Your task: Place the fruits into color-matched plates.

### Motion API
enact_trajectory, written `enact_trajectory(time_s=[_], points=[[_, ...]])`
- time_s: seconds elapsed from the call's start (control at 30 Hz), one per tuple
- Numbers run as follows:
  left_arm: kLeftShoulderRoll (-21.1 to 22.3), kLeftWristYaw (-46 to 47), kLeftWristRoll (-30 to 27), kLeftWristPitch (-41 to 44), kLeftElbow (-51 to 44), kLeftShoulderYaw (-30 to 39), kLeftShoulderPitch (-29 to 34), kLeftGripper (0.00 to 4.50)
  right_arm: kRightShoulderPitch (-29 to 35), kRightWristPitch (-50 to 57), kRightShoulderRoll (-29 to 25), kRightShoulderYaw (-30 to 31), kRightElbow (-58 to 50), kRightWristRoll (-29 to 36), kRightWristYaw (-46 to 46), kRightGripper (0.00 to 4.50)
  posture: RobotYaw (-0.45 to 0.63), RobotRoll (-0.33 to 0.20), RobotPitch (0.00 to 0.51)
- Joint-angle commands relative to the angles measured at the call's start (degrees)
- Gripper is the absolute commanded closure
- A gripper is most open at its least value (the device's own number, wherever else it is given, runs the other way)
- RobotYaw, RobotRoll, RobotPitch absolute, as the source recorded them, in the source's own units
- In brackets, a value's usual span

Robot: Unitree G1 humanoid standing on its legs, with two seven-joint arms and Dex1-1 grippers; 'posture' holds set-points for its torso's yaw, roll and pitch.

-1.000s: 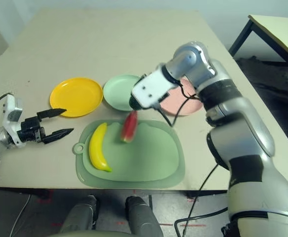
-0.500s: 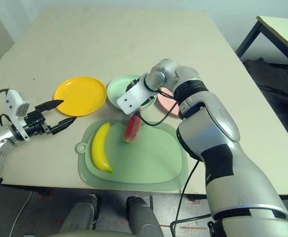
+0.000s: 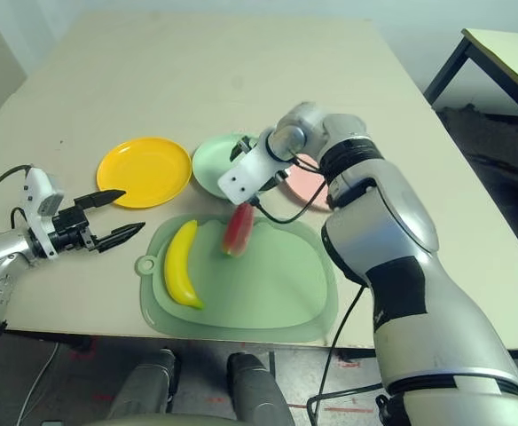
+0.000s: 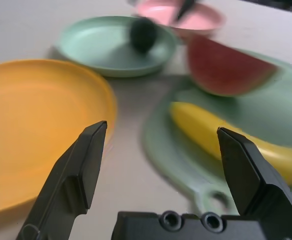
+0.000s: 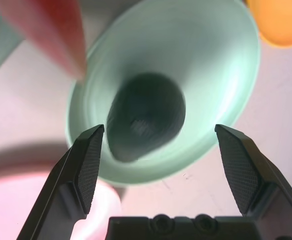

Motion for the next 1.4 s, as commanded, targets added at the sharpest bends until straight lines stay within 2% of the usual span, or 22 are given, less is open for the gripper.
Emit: enact_trajectory(time_s=[0.03,0.1,0.27,0.4,0.53,0.77,0.97,1.23,1.33,1.4], points=[[1.9,-7.2,-2.0,-1.1,1.8,-0.8,0.5,0.0,0.1,-5.0,-1.6,-1.3,-2.9,3.7,8.2,0.04,0.05,0.0,0.137],[2.5,-9.6,-2.3,-1.4,2.7,-0.8,0.0,0.0,1.0,-6.2,-2.3,-1.9,-4.9,6.7,13.2,0.04,0.05,0.0,0.136],[3.4,-14.8,-1.5,-4.1,5.0,-1.5,-1.8,0.0,8.0,-1.6,-3.3,-3.9,-17.8,21.2,29.0,0.04,0.04,0.0,0.135],[3.5,-17.5,-0.8,-6.7,5.9,-2.6,-2.5,0.0,12.8,3.9,-5.7,-1.5,-27.1,28.1,31.4,0.04,0.04,0.0,0.138],[3.2,-19.4,-1.3,-8.1,5.6,-3.1,-2.5,0.0,15.0,7.2,-7.1,0.8,-32.2,31.2,31.4,0.04,0.05,0.0,0.143],[3.2,-19.5,-0.9,-9.3,5.2,-3.2,-2.0,0.0,17.9,8.7,-6.1,1.7,-33.3,31.2,31.4,0.04,0.07,0.0,0.149],[3.4,-19.3,-0.9,-10.1,4.8,-2.9,-0.9,0.0,19.5,4.6,-3.6,0.4,-29.0,26.7,29.3,0.04,0.08,0.0,0.157],[3.1,-18.6,-0.9,-10.7,3.8,-3.0,0.2,0.0,18.2,1.9,-0.5,0.4,-22.7,20.2,23.6,0.04,0.08,0.0,0.158],[3.1,-18.5,-1.0,-10.9,3.6,-2.8,0.5,0.0,18.1,1.8,-0.3,0.3,-21.7,19.0,23.1,0.66,0.09,0.0,0.158],[3.2,-18.3,-0.9,-11.1,3.8,-2.8,0.5,0.0,18.2,1.6,-0.5,0.4,-21.3,18.6,23.1,1.4,0.09,0.0,0.158]])
